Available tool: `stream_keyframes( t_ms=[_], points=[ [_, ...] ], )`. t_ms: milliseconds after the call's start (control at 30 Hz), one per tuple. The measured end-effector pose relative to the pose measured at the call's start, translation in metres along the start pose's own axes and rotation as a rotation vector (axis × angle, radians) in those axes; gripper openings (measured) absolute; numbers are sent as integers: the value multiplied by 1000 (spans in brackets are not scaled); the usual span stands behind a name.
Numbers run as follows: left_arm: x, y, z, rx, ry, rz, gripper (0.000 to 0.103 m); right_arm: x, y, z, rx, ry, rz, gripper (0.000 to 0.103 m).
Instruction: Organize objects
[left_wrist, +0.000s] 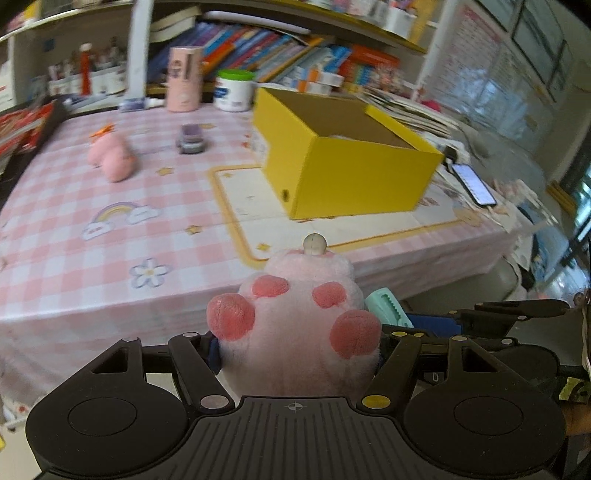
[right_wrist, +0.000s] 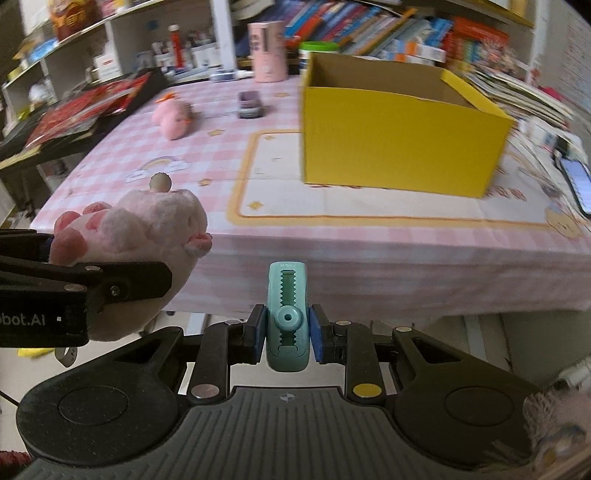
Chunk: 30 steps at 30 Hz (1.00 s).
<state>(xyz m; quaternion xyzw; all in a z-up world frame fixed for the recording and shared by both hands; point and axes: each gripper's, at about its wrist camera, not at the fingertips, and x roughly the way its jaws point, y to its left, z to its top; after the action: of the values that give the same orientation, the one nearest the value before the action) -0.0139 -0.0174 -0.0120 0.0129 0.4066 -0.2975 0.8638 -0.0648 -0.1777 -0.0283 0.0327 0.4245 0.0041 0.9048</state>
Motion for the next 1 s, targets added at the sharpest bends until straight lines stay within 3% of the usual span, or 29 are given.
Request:
stream_keyframes(
  t_ms=[267,500,800,1000],
  points=[
    [19,-30,13,92,19,-60,69,-6,-36,-6,106,-6,-67,23],
    [30,-40,27,112,11,-72,69,-6,-57,0,135,-14,-89,23],
    [41,-58,50,153,-46,-101,69,-5,-83,18,148,-43,-114,23],
    [45,-69,73,178,-124,-102,69,-6,-105,41,160,-95,-126,23]
  ],
)
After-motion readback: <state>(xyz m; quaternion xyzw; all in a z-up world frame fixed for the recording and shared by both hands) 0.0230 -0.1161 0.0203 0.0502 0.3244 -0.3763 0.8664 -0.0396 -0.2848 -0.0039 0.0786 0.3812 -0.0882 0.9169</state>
